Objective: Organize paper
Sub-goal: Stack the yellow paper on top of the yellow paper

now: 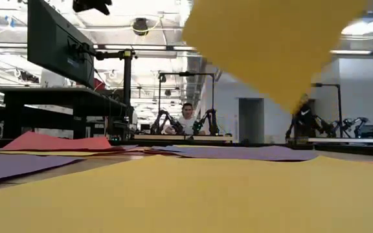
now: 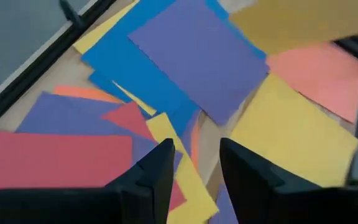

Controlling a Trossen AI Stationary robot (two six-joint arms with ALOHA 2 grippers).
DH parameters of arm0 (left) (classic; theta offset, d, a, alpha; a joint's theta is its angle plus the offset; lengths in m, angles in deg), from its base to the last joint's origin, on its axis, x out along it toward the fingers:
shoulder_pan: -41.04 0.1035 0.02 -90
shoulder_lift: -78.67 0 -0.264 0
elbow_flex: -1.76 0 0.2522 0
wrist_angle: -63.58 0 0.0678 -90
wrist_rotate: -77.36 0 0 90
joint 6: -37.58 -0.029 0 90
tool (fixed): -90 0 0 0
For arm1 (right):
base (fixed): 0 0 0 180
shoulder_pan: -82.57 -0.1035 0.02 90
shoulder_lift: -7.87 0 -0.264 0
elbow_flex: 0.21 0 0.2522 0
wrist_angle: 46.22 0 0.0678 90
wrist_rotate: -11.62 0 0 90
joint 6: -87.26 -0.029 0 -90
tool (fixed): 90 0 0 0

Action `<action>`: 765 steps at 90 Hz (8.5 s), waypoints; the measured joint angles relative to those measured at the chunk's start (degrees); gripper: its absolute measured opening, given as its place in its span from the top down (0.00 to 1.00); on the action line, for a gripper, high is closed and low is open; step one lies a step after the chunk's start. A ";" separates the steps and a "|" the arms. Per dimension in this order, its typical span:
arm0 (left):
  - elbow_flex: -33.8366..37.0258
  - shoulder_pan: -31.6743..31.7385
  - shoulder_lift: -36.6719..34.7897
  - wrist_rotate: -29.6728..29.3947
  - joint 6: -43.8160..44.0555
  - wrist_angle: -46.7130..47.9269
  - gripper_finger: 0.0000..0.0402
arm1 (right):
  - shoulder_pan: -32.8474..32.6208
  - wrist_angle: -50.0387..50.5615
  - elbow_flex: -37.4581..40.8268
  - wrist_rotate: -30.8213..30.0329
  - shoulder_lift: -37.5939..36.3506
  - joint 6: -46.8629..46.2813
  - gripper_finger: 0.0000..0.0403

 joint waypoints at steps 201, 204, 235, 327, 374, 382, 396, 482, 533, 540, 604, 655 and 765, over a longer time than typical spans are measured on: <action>0.02 -2.37 -6.06 4.32 -6.01 1.45 0.72 | -20.50 15.87 0.97 -8.73 32.47 -18.11 1.00; 0.02 -2.37 -6.06 4.32 -6.01 1.66 0.72 | -20.49 14.19 0.97 -8.62 33.28 -19.01 1.00; 0.02 -2.37 -6.06 4.31 -6.06 3.33 0.72 | -20.15 16.68 0.97 -9.30 31.02 -23.80 1.00; 0.02 -2.37 -6.06 4.30 -6.89 4.21 0.72 | -17.55 17.30 0.97 -13.93 32.56 -34.71 1.00; 0.02 -2.37 -6.06 4.30 -6.67 4.46 0.72 | -21.91 18.40 1.01 -13.57 33.78 -40.33 1.00; 0.02 -2.37 -6.08 4.30 -6.65 4.46 0.72 | -22.03 16.66 0.96 -13.48 34.21 -38.36 1.00; 0.02 -2.36 -6.08 4.28 -6.57 4.42 0.72 | -21.51 16.95 1.01 -11.63 35.27 -35.87 1.00; 0.02 -2.35 -6.08 4.28 -6.65 4.40 0.72 | -21.00 19.73 0.99 -8.89 35.49 -23.88 1.00; 0.02 -2.35 -6.08 4.28 -6.65 4.42 0.72 | -19.54 21.49 0.99 -6.02 35.47 -12.52 0.75; 0.02 -2.35 -6.08 4.28 -6.65 4.42 0.72 | -19.06 21.83 0.99 -5.90 35.41 -9.24 0.69; 0.02 -7.72 6.09 7.06 -6.12 3.90 0.72 | -22.45 28.19 0.95 -3.56 20.73 20.91 0.60; 21.62 -26.17 16.63 3.58 -5.65 -9.99 0.81 | -27.98 32.93 3.50 -11.37 21.51 25.07 0.60; 40.24 -33.45 29.41 7.30 -8.25 -52.04 0.81 | -26.43 16.87 8.27 -0.12 38.12 31.33 1.00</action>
